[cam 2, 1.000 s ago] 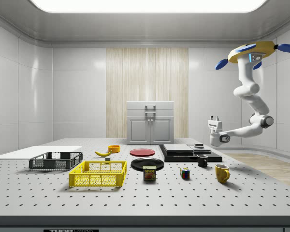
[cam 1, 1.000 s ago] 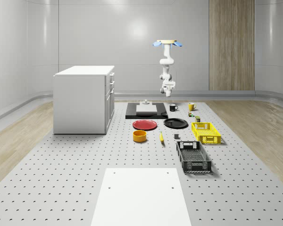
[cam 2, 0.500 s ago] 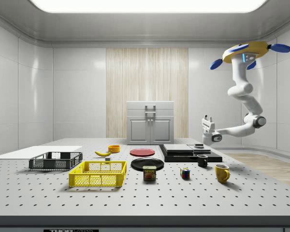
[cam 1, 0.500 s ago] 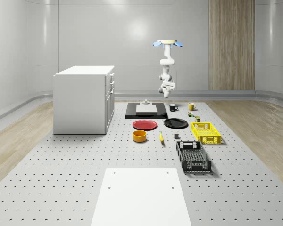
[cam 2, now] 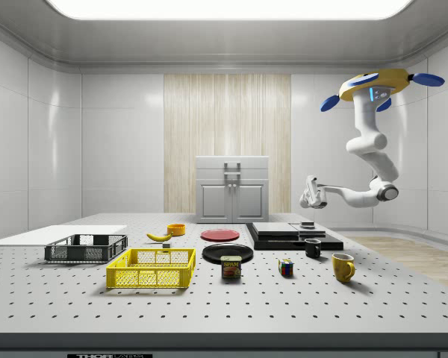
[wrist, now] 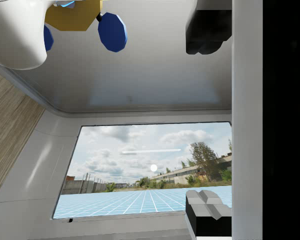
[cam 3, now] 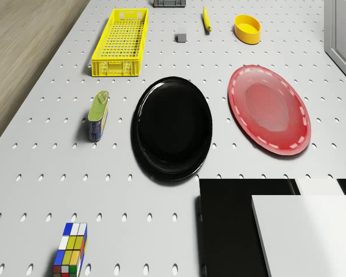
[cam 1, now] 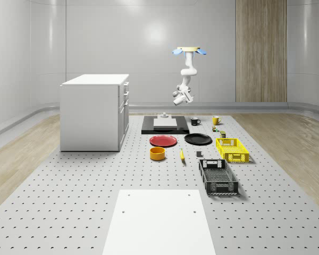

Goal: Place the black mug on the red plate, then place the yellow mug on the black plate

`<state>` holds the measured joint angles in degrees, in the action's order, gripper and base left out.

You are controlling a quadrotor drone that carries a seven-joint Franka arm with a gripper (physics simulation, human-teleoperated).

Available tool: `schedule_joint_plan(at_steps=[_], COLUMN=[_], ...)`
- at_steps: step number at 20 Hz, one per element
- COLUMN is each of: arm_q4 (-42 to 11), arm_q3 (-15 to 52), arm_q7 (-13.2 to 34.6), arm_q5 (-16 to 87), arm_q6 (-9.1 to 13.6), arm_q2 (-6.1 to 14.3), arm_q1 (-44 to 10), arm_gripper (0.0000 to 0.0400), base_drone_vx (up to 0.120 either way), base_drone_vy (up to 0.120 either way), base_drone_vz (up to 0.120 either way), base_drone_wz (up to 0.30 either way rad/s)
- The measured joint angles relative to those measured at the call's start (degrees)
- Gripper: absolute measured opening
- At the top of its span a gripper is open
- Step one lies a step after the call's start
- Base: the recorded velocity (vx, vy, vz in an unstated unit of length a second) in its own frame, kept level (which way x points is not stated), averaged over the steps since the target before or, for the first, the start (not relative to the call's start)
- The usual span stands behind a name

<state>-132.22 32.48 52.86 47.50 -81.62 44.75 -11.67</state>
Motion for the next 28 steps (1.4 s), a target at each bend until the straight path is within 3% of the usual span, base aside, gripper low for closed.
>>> schedule_joint_plan(at_steps=[3,5,10,14,18,25,28], arm_q4=[-10.97,-18.22,-29.36,-32.38,-33.36,-33.71,-33.70], arm_q3=[10.94,17.38,28.80,33.82,36.58,38.95,39.55], arm_q7=[5.79,10.74,22.78,29.17,32.91,36.10,36.85], arm_q5=[19.44,32.05,54.25,62.05,65.10,66.12,65.92], arm_q6=[0.00,1.17,7.44,11.86,14.13,14.75,14.35], arm_q2=[2.41,4.09,7.89,10.56,12.74,15.64,16.70], arm_q1=[-5.96,-11.21,-26.48,-35.96,-41.67,-46.32,-47.31], arm_gripper=[0.0400,0.0400,0.0400,0.0400,0.0400,0.0400,0.0400], base_drone_vx=[0.000,0.000,0.000,0.000,0.000,0.000,0.120], base_drone_vy=[0.000,0.000,0.000,0.000,0.000,0.000,0.000], base_drone_vz=[-0.120,-0.120,-0.120,-0.120,-0.120,-0.120,-0.120], base_drone_wz=[0.000,0.000,0.000,0.000,0.000,0.000,0.000])
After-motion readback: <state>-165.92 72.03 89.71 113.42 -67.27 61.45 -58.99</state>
